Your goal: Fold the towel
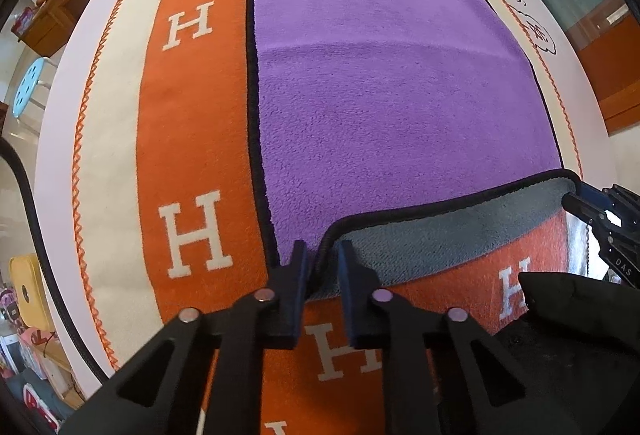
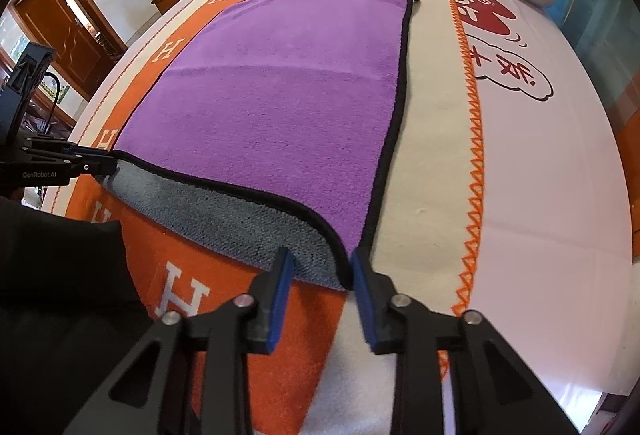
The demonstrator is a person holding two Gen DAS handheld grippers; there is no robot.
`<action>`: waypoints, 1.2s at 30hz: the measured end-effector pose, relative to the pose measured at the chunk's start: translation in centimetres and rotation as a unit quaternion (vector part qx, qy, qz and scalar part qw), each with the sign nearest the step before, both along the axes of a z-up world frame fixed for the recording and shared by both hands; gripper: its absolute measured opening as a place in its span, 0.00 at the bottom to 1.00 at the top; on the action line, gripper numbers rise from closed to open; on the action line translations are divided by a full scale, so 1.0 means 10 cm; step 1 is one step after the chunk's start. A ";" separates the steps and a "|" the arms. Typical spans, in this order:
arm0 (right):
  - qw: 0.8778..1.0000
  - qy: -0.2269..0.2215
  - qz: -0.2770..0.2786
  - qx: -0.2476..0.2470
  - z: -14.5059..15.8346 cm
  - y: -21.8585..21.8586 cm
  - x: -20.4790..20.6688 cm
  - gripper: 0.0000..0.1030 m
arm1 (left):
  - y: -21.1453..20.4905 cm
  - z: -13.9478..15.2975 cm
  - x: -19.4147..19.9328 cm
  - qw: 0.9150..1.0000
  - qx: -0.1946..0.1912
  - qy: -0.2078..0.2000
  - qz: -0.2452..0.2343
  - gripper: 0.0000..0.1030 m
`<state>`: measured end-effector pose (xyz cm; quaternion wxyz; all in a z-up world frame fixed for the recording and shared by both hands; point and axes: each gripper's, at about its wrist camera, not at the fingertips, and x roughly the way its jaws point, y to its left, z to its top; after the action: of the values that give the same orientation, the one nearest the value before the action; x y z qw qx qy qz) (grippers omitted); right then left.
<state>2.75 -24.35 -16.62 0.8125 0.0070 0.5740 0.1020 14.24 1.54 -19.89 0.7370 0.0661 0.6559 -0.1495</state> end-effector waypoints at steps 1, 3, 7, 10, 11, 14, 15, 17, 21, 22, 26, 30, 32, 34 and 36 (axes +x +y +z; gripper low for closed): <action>1.000 0.000 0.000 -0.001 0.00 -0.01 0.00 0.20 | 0.01 0.00 0.00 1.000 0.000 0.001 0.000 0.09; 1.000 0.000 -0.002 -0.001 0.00 -0.03 -0.01 0.16 | 0.01 -0.01 -0.01 1.000 0.001 0.003 0.001 0.08; 1.000 0.000 -0.008 -0.004 0.00 -0.06 -0.01 0.07 | 0.06 -0.01 -0.03 1.000 0.002 0.005 0.003 0.06; 1.000 0.000 -0.009 -0.001 0.00 -0.07 0.00 0.04 | 0.06 0.02 -0.04 1.000 0.004 0.003 0.002 0.05; 1.000 0.000 -0.010 0.000 0.01 -0.07 0.01 0.04 | 0.05 0.02 -0.04 1.000 0.005 0.002 0.001 0.05; 1.000 -0.002 -0.009 -0.003 0.02 -0.06 0.00 0.04 | 0.07 0.05 -0.04 1.000 0.006 0.002 -0.001 0.04; 1.000 -0.004 -0.009 -0.004 0.03 -0.06 0.00 0.04 | 0.06 0.06 -0.04 1.000 0.005 0.002 -0.002 0.04; 1.000 -0.007 -0.012 -0.004 0.05 -0.07 0.00 0.04 | 0.06 0.10 -0.04 1.000 0.005 0.000 -0.004 0.04; 1.000 -0.015 -0.013 -0.003 0.13 -0.08 0.03 0.04 | 0.05 0.23 -0.03 1.000 0.009 -0.006 -0.011 0.04; 1.000 -0.017 -0.012 -0.005 0.16 -0.07 0.03 0.04 | 0.04 0.27 -0.02 1.000 0.008 -0.008 -0.012 0.04; 1.000 -0.028 -0.006 -0.012 0.31 -0.07 0.08 0.04 | 0.01 0.52 0.02 0.999 0.014 -0.034 -0.017 0.04; 0.999 -0.046 -0.007 -0.016 0.50 -0.09 0.18 0.04 | -0.05 0.79 0.12 0.998 0.014 -0.062 -0.021 0.04; 0.998 -0.060 -0.006 -0.020 0.61 -0.10 0.24 0.04 | -0.08 0.90 0.19 0.996 0.016 -0.079 -0.024 0.04; 0.997 -0.076 -0.005 -0.023 0.73 -0.11 0.31 0.04 | -0.09 1.05 0.26 0.995 0.014 -0.098 -0.023 0.04; 0.995 -0.093 -0.009 -0.023 0.84 -0.14 0.40 0.04 | -0.10 1.18 0.35 0.993 0.009 -0.115 -0.021 0.04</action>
<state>6.78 -25.76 -8.20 0.8631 -0.0160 0.4982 0.0813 17.69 0.53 -8.05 0.8038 0.1030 0.5663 -0.1503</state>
